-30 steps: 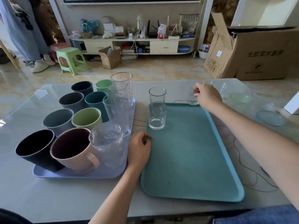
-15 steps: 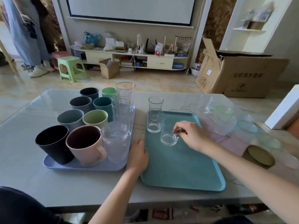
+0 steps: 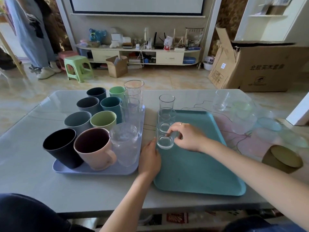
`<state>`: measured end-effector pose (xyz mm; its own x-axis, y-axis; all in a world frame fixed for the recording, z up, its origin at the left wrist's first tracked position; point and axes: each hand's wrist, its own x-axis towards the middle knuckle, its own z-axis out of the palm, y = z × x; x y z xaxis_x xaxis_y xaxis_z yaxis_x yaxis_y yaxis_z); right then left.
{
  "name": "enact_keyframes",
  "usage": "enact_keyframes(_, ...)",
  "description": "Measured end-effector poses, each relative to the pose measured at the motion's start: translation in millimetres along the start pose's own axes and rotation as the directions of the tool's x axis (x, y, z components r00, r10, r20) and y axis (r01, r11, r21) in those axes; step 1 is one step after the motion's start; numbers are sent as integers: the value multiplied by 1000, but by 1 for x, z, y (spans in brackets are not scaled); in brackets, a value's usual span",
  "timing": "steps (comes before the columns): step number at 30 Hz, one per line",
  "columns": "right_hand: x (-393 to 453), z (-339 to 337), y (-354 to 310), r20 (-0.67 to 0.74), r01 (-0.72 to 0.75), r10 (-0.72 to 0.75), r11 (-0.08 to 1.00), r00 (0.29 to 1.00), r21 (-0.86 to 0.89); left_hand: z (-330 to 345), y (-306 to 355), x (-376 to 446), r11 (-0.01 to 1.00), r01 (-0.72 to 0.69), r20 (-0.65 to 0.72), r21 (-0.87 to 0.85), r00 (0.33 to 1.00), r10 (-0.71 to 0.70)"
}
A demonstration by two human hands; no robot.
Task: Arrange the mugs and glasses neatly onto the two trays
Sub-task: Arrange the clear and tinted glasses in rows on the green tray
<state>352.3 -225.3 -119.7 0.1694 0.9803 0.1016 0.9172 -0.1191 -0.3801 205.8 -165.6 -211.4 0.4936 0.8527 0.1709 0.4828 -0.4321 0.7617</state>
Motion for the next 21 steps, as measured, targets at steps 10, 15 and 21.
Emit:
enact_keyframes(10, 53, -72, 110, -379, -431, 414, 901, 828, 45, 7, 18, 28, 947, 110, -209, -301, 962, -178)
enact_keyframes(15, 94, -90, 163, -398, -630, 566, 776, 722, -41, 10, 9, 38, 959, 87, -229, -268, 962, -151)
enact_keyframes(21, 128, -74, 209, -329, -747, 690, 660, 645, -81, 13, 5, 40, 979, 63, -279, -191, 953, -116)
